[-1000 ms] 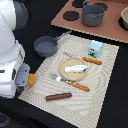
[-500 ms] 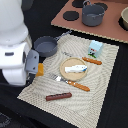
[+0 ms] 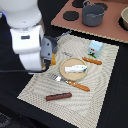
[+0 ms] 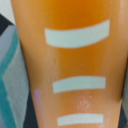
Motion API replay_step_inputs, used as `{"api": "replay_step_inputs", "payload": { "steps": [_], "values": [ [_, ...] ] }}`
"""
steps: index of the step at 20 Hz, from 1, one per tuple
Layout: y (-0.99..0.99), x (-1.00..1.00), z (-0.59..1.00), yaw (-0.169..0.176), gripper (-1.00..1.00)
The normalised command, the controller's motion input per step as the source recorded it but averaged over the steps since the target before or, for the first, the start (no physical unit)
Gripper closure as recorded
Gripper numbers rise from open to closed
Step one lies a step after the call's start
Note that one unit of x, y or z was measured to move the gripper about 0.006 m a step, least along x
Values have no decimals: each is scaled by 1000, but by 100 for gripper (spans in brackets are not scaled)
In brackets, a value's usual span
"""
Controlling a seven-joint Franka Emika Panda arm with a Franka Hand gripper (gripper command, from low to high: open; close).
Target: Interact with the objects in diverse but meaningful ways.
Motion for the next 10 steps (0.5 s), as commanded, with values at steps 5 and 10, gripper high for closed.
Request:
{"api": "replay_step_inputs", "payload": {
  "steps": [5,10],
  "values": [
    [722,354,166,33,100],
    [737,354,127,30,100]
  ]
}}
